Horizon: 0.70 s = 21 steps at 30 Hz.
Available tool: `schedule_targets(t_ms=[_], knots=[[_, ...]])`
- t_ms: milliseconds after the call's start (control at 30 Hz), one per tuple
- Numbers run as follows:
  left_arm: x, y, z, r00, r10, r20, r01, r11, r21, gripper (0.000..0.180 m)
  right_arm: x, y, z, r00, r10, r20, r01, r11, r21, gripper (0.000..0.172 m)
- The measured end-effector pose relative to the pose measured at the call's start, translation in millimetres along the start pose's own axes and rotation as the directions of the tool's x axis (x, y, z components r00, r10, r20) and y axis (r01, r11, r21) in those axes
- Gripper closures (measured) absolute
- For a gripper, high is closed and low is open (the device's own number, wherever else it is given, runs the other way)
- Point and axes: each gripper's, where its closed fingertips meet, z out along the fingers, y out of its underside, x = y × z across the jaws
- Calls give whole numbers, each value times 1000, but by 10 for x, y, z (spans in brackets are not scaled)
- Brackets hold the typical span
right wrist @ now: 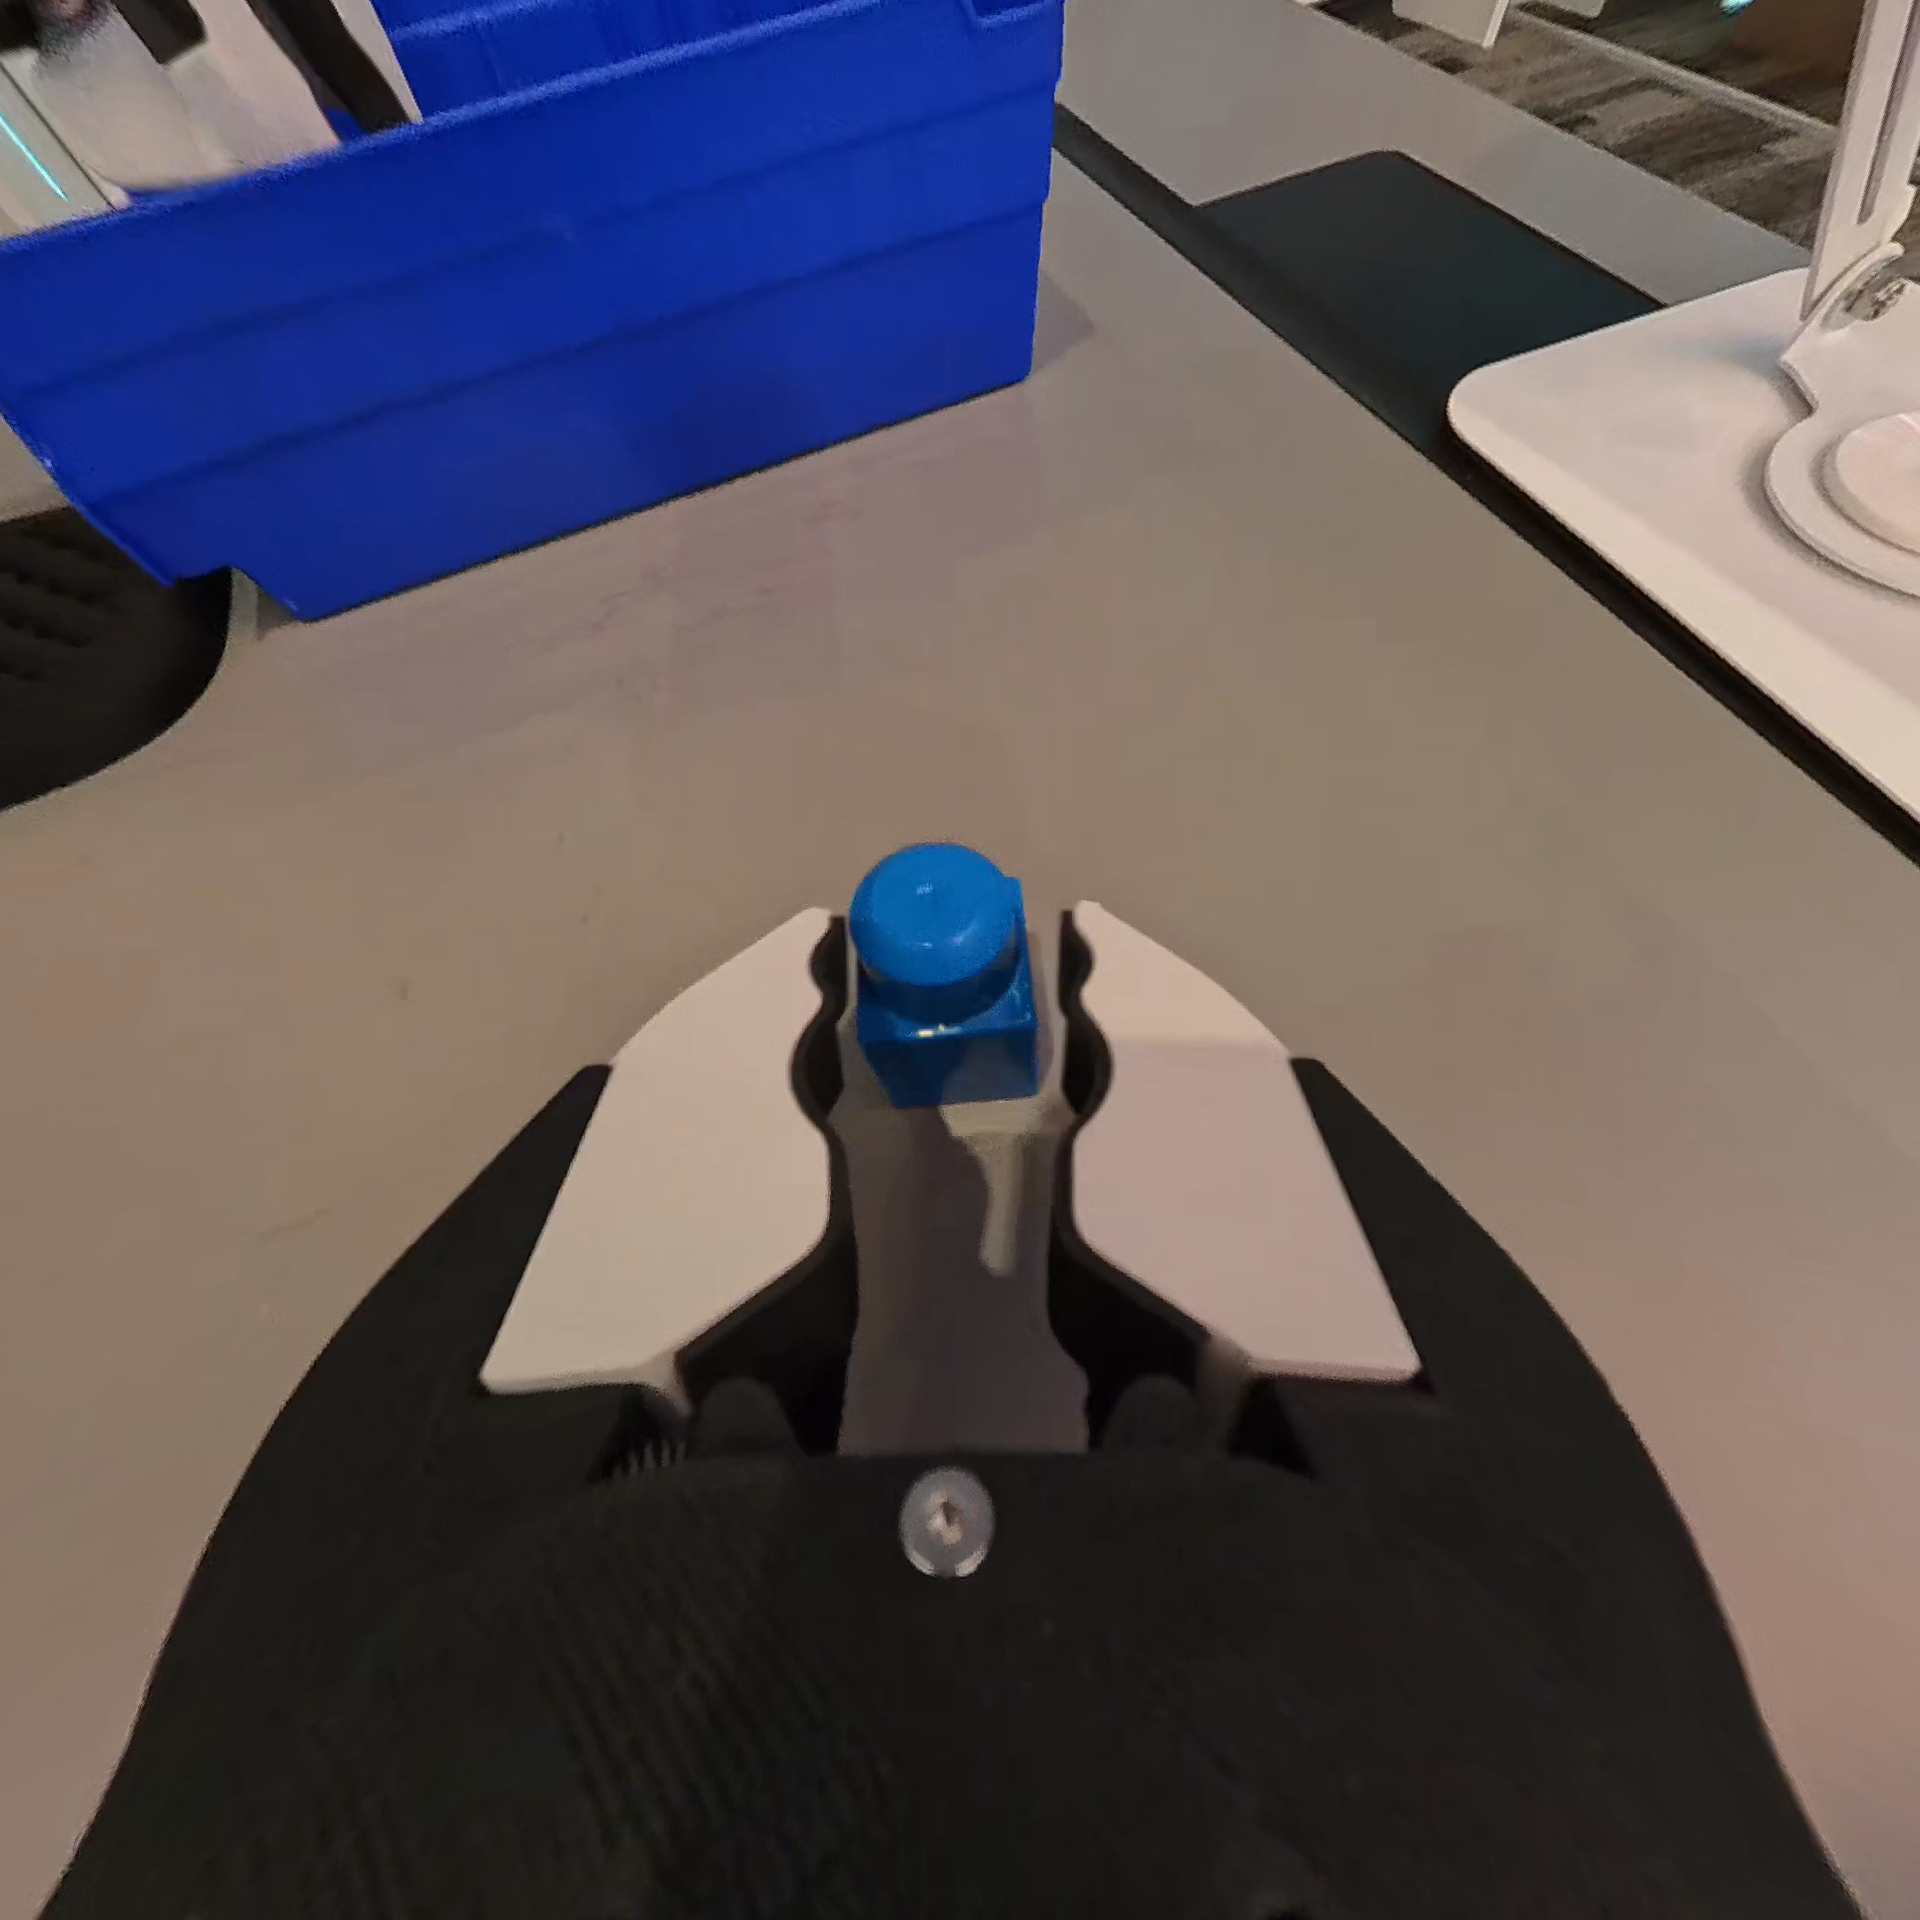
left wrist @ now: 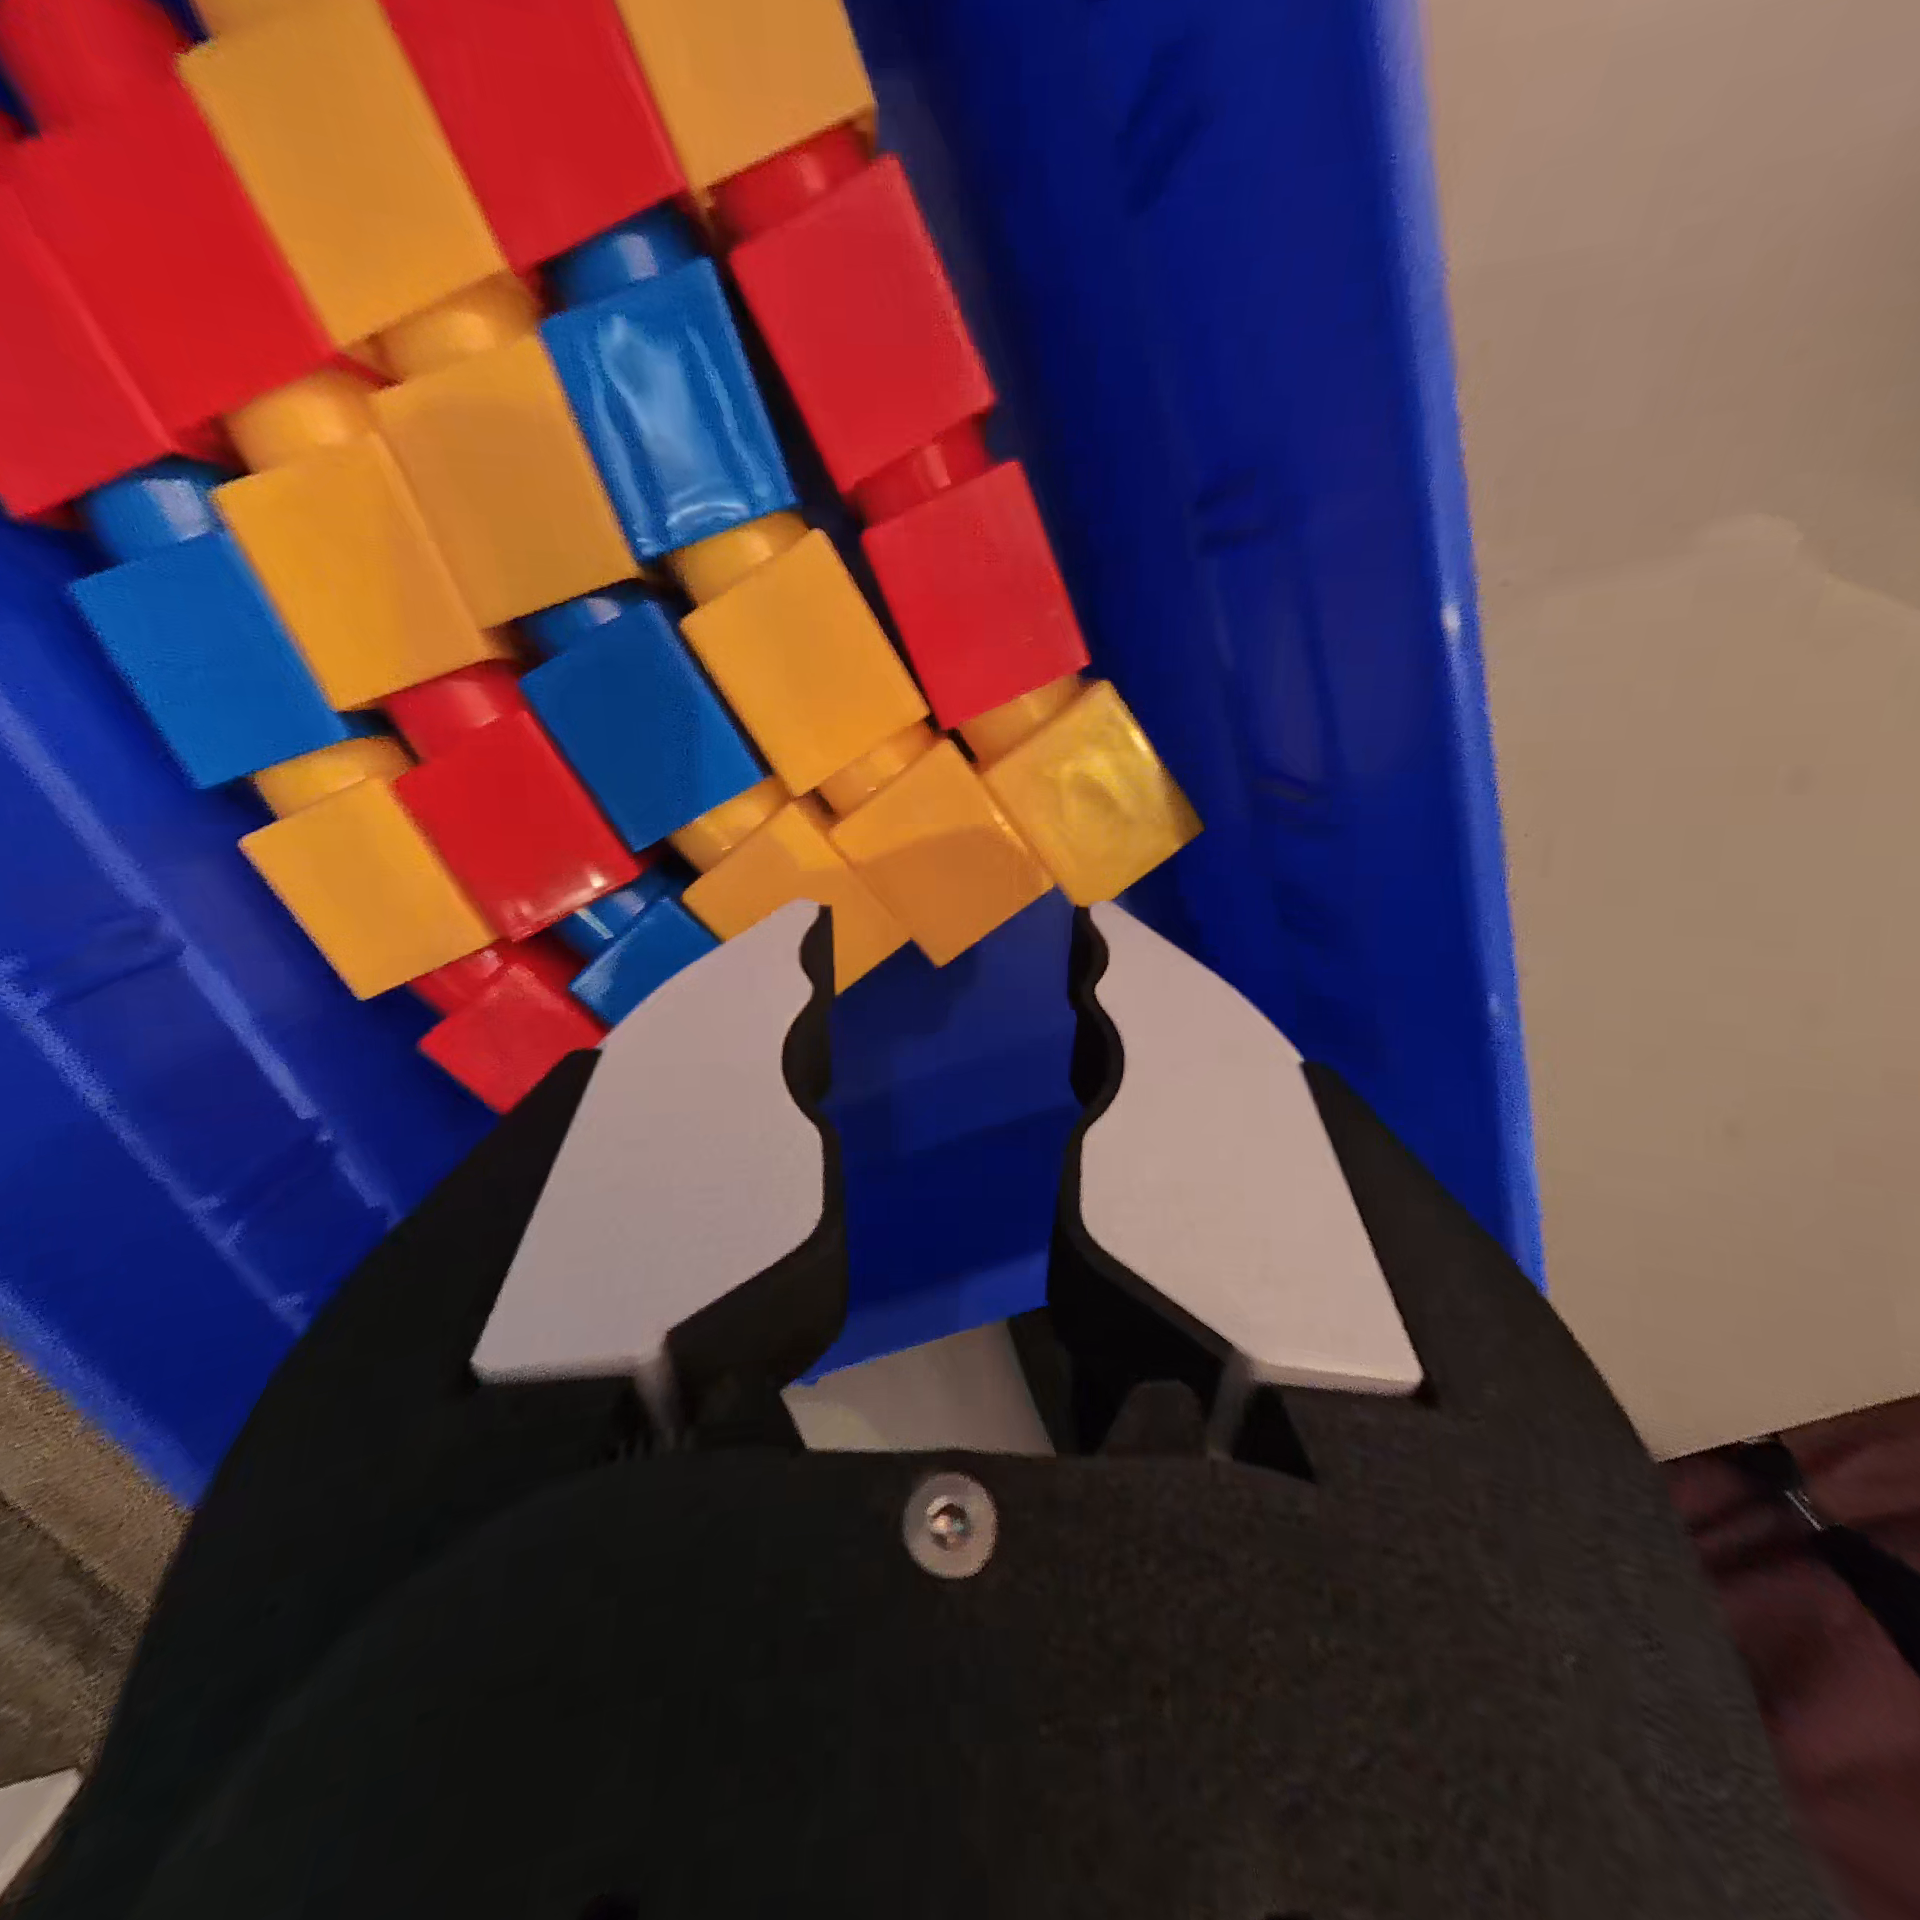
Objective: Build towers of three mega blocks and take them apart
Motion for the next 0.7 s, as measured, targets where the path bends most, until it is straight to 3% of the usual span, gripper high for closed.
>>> schedule_targets(t_ms=[267, 367, 700], knots=[[150, -22, 199, 999, 17, 35, -14, 996, -84, 122, -25, -186, -65, 998, -15, -55, 15, 1000, 15, 111], [108, -36, 264, 996, 7, 85, 2, 994, -108, 121, -33, -223, -95, 995, -61, -85, 60, 998, -6, 110], [-18, 41, 239, 996, -24, 89, 35, 992, -120, 120, -113, -255, -87, 991, -104, -86, 101, 994, -35, 109]])
